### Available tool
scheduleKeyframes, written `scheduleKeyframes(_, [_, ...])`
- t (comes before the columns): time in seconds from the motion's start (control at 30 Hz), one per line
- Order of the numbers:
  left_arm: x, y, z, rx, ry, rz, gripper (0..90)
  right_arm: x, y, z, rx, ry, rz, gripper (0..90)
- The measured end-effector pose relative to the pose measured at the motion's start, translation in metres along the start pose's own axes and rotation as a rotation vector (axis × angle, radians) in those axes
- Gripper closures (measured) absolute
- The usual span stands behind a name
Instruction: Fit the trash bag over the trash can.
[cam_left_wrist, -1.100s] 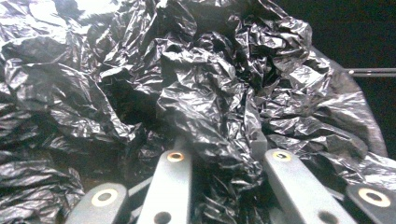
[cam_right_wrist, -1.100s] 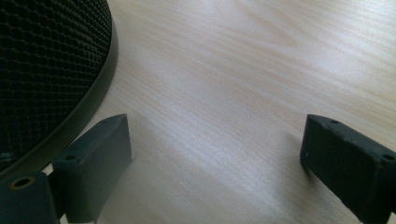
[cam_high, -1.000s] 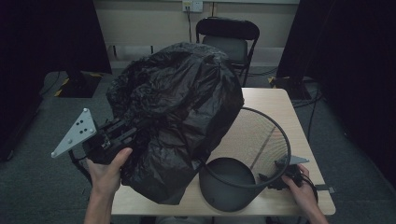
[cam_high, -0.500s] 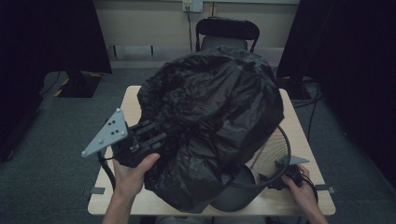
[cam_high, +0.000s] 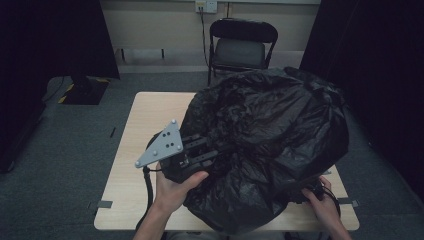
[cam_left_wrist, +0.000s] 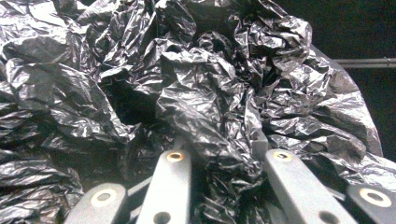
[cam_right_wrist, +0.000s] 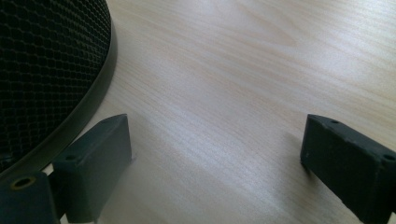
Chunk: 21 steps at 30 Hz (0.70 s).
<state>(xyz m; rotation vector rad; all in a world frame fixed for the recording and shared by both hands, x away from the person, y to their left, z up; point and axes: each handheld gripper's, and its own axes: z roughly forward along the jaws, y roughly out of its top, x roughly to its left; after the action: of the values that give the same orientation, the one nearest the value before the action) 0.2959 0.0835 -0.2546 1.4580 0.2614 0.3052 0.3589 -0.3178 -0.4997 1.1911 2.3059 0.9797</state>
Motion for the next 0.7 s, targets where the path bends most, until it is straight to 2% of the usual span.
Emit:
scheduleKeyframes(0.13, [-0.006,-0.004,0.010,0.018,-0.033,-0.004,78.5,0.000,0.000,0.000,0.001,0.001,0.001,7.8])
scheduleKeyframes(0.23, [-0.011,-0.009,0.018,0.066,-0.020,0.033,77.7,0.000,0.000,0.000,0.001,0.001,0.000,7.7])
scheduleKeyframes(0.3, [-0.011,-0.012,0.021,0.068,-0.031,0.019,77.1,0.000,0.000,0.000,0.001,0.001,0.000,7.8])
scheduleKeyframes(0.4, [-0.010,-0.014,0.024,0.085,-0.019,0.022,73.6,0.000,0.000,0.000,0.001,0.001,0.003,7.8])
scheduleKeyframes(0.5, [-0.009,-0.015,0.024,0.094,-0.004,0.018,65.4,-0.001,0.000,0.000,-0.003,0.001,0.010,8.8])
scheduleKeyframes(0.63, [-0.009,-0.015,0.022,0.108,-0.011,0.027,46.3,-0.003,-0.001,-0.002,-0.020,-0.014,0.021,12.7])
scheduleKeyframes(0.7, [-0.009,-0.015,0.020,0.109,0.020,0.032,38.9,-0.004,0.000,-0.005,-0.051,-0.030,0.020,12.2])
